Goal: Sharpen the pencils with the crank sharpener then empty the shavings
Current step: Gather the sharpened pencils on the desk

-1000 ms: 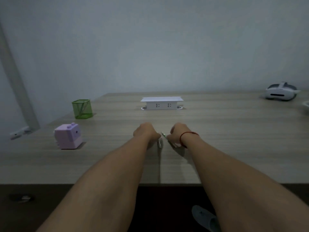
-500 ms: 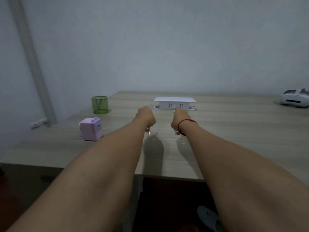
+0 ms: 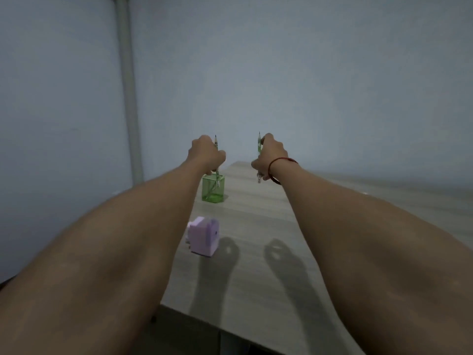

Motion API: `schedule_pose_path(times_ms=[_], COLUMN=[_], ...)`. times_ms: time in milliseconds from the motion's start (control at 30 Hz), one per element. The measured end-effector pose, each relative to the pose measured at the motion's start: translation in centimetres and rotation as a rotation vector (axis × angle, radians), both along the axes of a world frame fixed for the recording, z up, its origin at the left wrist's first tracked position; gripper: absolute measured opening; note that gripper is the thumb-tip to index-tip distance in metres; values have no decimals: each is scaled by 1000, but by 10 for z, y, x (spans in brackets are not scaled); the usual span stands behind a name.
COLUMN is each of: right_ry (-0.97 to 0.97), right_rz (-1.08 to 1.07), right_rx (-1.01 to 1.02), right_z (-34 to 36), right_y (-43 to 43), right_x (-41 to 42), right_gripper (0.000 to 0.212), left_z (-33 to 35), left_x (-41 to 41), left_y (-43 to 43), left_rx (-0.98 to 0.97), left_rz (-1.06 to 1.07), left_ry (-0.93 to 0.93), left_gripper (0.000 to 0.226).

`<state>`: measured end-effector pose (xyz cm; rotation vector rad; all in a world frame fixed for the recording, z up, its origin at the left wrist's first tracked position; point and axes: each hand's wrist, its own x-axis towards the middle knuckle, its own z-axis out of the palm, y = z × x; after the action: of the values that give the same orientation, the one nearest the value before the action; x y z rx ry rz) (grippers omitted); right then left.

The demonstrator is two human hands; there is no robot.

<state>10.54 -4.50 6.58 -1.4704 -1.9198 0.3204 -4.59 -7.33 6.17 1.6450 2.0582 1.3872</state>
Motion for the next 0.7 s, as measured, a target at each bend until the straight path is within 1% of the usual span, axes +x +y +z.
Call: schedule_pose_path(times_ms=[167, 267, 433, 533, 633, 700], right_ry=[71, 120, 160, 231, 287, 316], right_rz=[58, 75, 91, 89, 63, 48], right_rx=[-25, -27, -5, 41, 104, 100], right_z=[-3, -14, -38, -51, -63, -73], right_y=[49, 87, 157, 194, 222, 235], right_x=[-52, -79, -118, -135, -145, -147], right_gripper=[47, 38, 29, 28, 26, 24], left_z=[-4, -15, -48, -69, -88, -101], left_x=[-41, -59, -86, -99, -106, -111], left_y=[46, 84, 151, 186, 215, 230], left_rx=[72, 126, 261, 324, 344, 312], left_rz=[103, 146, 193, 216, 214, 208], left_ry=[58, 52, -90, -131, -116, -83], left_gripper=[21, 22, 25, 29, 21, 16])
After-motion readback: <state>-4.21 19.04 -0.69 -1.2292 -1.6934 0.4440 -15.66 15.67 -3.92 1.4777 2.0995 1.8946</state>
